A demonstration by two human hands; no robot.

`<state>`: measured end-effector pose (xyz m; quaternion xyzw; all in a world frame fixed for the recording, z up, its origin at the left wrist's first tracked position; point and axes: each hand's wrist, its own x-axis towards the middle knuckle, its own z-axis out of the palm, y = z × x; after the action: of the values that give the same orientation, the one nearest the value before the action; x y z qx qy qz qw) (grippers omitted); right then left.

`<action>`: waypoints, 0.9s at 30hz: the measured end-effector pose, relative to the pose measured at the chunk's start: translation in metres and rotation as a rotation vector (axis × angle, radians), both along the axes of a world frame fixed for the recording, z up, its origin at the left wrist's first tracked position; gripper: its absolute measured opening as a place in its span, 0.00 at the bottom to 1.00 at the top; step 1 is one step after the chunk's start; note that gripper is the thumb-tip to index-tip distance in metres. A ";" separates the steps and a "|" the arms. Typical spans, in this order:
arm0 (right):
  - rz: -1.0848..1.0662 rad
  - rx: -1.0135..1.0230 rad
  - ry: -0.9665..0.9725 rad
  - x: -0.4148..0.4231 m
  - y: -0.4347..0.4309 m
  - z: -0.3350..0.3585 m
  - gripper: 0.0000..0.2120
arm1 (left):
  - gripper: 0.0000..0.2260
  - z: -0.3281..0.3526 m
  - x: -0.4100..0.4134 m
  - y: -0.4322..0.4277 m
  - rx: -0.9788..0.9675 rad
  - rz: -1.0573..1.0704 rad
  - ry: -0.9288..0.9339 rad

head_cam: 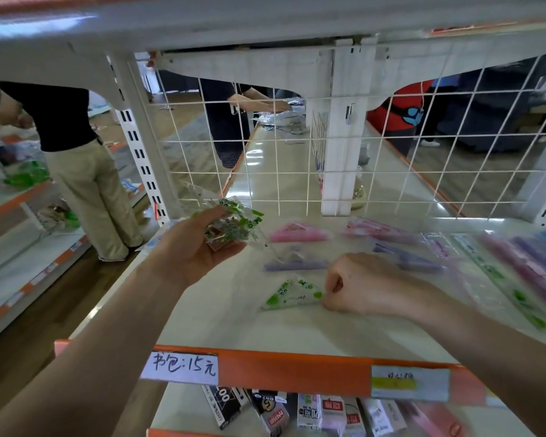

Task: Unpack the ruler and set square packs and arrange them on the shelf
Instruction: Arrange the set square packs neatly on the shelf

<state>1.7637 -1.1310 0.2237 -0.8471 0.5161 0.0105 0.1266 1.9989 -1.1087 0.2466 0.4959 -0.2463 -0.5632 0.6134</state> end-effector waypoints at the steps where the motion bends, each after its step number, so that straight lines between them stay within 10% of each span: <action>1: 0.003 -0.005 0.014 0.001 0.000 0.000 0.09 | 0.05 0.000 -0.001 0.000 -0.002 -0.004 0.000; 8: 0.133 -0.098 -0.060 0.012 0.004 -0.003 0.20 | 0.04 0.004 -0.003 0.001 -0.002 -0.016 -0.006; 27: 0.260 -0.117 -0.176 0.027 -0.017 -0.015 0.09 | 0.05 0.001 -0.003 -0.007 0.023 -0.014 0.012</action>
<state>1.7908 -1.1478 0.2083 -0.9102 0.3888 -0.0776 0.1195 1.9959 -1.1154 0.2471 0.4978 -0.2395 -0.5733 0.6051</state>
